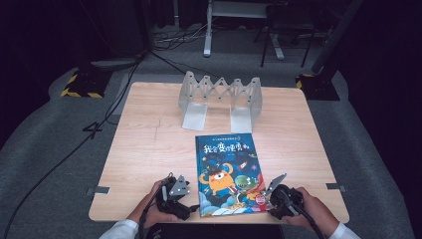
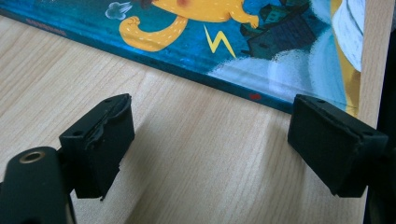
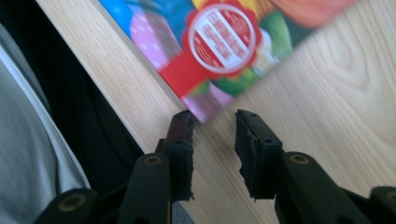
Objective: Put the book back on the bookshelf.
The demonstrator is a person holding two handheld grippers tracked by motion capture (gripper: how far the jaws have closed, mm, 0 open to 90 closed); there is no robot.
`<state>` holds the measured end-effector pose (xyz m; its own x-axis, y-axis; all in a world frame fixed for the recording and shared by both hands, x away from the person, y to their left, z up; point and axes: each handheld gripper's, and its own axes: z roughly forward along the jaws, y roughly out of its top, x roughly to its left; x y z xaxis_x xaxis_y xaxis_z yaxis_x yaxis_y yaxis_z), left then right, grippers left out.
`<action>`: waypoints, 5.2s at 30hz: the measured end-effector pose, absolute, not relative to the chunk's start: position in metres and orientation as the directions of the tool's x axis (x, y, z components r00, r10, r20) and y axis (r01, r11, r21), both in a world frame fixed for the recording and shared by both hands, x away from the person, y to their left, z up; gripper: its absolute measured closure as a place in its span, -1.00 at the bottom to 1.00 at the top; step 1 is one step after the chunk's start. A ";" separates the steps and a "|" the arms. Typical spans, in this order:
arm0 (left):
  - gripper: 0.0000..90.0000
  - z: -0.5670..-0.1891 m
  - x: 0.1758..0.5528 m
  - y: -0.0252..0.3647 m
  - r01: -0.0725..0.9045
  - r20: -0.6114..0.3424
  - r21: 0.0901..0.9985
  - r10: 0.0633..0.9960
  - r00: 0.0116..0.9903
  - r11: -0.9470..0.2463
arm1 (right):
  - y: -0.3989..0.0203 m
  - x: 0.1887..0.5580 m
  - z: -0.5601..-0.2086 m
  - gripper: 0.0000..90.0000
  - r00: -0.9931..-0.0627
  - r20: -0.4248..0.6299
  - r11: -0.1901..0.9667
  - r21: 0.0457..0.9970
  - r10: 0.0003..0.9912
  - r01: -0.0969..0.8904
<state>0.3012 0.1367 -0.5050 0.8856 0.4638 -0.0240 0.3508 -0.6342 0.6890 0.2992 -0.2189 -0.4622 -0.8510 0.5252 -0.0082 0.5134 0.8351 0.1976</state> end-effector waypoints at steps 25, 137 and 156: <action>-0.66 -0.505 0.314 0.158 0.393 -0.013 0.691 0.533 0.846 -0.607 | -0.242 0.329 -0.469 -0.25 -0.835 0.360 0.500 0.676 0.416 0.541; -0.46 -0.442 0.381 0.113 0.374 -0.280 0.888 0.331 0.901 -0.266 | -0.221 0.300 -0.427 0.44 -0.944 -0.180 0.389 0.919 0.276 -0.062; 0.27 -0.391 0.352 0.125 0.132 -0.013 0.957 0.417 0.909 -0.260 | -0.238 0.342 -0.439 0.22 -0.871 -0.062 0.326 0.938 0.487 0.116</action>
